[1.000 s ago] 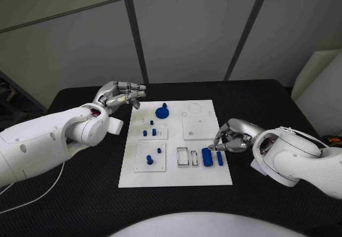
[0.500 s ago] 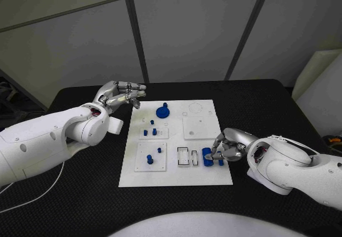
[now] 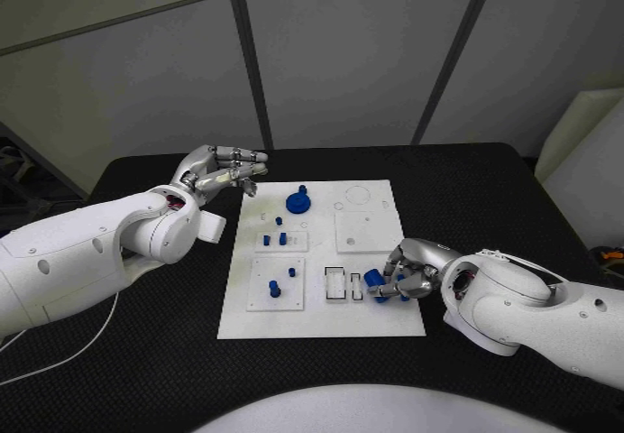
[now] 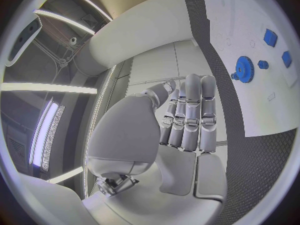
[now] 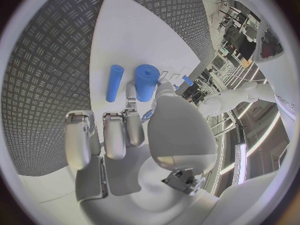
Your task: Assemble the parts on the task board
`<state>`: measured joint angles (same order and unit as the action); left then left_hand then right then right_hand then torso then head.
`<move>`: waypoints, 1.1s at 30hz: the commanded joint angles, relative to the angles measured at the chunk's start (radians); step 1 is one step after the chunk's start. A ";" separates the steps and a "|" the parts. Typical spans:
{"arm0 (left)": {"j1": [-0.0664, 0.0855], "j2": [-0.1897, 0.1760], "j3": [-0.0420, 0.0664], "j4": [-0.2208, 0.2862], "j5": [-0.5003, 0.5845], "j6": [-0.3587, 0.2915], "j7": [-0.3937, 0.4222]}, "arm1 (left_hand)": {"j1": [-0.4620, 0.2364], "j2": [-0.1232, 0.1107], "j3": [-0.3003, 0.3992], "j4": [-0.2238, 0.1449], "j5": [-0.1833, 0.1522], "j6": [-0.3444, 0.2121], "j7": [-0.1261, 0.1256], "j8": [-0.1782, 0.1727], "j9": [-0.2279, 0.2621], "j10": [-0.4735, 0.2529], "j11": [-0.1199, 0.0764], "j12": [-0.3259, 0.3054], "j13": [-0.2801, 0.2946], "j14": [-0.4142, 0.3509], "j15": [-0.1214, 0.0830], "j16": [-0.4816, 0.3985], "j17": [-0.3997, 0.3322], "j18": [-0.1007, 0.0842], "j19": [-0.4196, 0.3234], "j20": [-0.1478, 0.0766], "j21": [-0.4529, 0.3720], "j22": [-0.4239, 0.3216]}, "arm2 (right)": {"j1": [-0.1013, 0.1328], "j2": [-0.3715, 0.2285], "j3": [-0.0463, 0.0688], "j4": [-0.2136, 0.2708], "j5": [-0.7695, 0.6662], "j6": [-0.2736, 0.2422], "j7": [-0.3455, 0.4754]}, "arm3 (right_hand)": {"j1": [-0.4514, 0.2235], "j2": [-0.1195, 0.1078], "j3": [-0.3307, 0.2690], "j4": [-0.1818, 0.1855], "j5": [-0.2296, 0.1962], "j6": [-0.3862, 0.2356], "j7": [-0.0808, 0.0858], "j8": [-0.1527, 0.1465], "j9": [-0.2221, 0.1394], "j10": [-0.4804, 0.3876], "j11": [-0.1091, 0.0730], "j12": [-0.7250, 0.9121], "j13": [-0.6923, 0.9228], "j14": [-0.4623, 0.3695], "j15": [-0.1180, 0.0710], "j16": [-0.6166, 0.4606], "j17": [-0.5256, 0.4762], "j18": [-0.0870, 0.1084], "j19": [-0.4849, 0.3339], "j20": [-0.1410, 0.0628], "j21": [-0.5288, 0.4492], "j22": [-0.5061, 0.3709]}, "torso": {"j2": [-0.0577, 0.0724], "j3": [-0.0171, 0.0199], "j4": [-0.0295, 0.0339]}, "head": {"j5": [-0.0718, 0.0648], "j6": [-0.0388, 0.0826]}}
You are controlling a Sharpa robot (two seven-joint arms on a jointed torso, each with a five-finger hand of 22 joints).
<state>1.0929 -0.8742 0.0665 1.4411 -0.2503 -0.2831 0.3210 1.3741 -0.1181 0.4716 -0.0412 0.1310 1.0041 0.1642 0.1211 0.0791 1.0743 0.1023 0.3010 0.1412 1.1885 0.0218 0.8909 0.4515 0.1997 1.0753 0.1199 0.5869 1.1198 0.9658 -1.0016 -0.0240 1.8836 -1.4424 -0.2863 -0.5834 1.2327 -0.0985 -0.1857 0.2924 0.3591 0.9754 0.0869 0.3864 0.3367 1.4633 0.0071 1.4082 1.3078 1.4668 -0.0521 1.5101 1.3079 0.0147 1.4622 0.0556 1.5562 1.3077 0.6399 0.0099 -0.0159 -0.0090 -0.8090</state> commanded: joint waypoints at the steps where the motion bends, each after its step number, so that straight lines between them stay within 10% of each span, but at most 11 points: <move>1: 0.001 -0.001 0.001 0.003 0.002 0.004 0.005 | -0.001 0.011 -0.008 -0.001 -0.002 -0.001 0.007 0.004 -0.002 -0.009 -0.001 0.003 0.001 -0.004 0.000 -0.005 -0.001 -0.017 -0.005 0.003 -0.002 -0.002 | -0.011 0.011 -0.007 -0.015 -0.024 0.017 -0.027 | -0.008 0.007 -0.003 0.001 -0.004 -0.008 0.002 -0.003 -0.004 0.002 0.005 -0.003 0.075 0.081 -0.001 0.004 0.144 -0.011 0.098 0.004 0.003 0.253 | 0.000 -0.0006 0.0012 | 0.002 -0.002; 15: 0.001 -0.006 0.001 0.006 0.002 0.004 0.005 | -0.001 0.011 -0.008 -0.001 -0.002 -0.001 0.007 0.004 -0.002 -0.009 -0.001 0.003 0.001 -0.004 0.000 -0.005 -0.001 -0.017 -0.005 0.003 -0.002 -0.002 | -0.016 0.002 -0.006 0.006 -0.027 -0.096 -0.028 | 0.031 0.060 0.012 -0.004 0.087 0.005 -0.013 0.040 0.041 0.018 -0.008 0.014 0.105 0.083 -0.011 0.009 0.153 -0.014 0.108 -0.004 0.013 0.262 | -0.001 -0.0003 -0.0006 | 0.006 -0.003; 26: 0.000 -0.003 0.001 0.004 0.002 0.004 0.005 | -0.001 0.011 -0.008 -0.001 -0.002 -0.001 0.007 0.004 -0.002 -0.009 -0.001 0.003 0.001 -0.004 0.000 -0.005 -0.001 -0.017 -0.005 0.003 -0.002 -0.002 | -0.015 -0.025 -0.003 0.073 0.010 -0.254 -0.001 | 0.044 0.067 0.006 -0.004 0.136 0.007 -0.018 0.052 0.061 0.017 -0.013 0.008 0.103 0.081 -0.015 0.005 0.146 -0.014 0.107 -0.008 0.013 0.262 | -0.002 -0.0026 0.0018 | 0.005 0.002; 33: 0.000 -0.003 0.001 0.005 0.002 0.004 0.005 | -0.001 0.011 -0.008 -0.001 -0.002 -0.001 0.007 0.004 -0.002 -0.009 -0.001 0.003 0.001 -0.004 0.000 -0.005 -0.001 -0.017 -0.005 0.003 -0.002 -0.002 | -0.013 -0.011 0.001 0.090 0.032 -0.267 0.009 | 0.040 0.070 0.004 -0.002 0.140 0.008 -0.019 0.054 0.065 0.018 -0.013 0.010 0.106 0.081 -0.016 0.006 0.148 -0.015 0.109 -0.009 0.015 0.263 | 0.000 -0.0035 0.0016 | 0.007 0.005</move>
<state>1.0921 -0.8780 0.0666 1.4438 -0.2503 -0.2830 0.3210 1.3741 -0.1181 0.4716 -0.0412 0.1310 1.0041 0.1642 0.1210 0.0792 1.0744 0.1023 0.3010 0.1408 1.1885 0.0218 0.8908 0.4518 0.1997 1.0754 0.1199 0.5869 1.1191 0.9507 -1.0157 -0.0237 1.9706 -1.4331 -0.5086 -0.5898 1.2755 -0.0376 -0.1759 0.2884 0.4946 0.9798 0.0696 0.4340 0.3988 1.4645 0.0013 1.4170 1.3077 1.4669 -0.0593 1.5157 1.3076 0.0149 1.4657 0.0520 1.5675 1.3075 0.6381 0.0071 -0.0150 -0.0038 -0.8043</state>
